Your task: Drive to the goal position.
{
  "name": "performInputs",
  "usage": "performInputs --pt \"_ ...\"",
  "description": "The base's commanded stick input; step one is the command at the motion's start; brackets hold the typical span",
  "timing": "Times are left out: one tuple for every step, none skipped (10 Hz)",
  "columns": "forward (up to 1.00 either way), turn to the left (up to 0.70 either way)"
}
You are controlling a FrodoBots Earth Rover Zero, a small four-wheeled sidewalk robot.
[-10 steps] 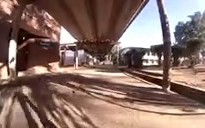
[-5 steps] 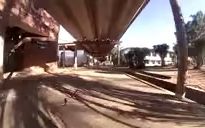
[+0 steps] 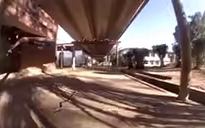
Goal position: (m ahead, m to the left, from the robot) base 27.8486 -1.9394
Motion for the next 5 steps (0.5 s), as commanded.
performInputs --pt "0.0 0.0" --pt "0.0 0.0" --pt "0.18 0.0" --pt "0.45 0.0" --pt "0.85 0.0"
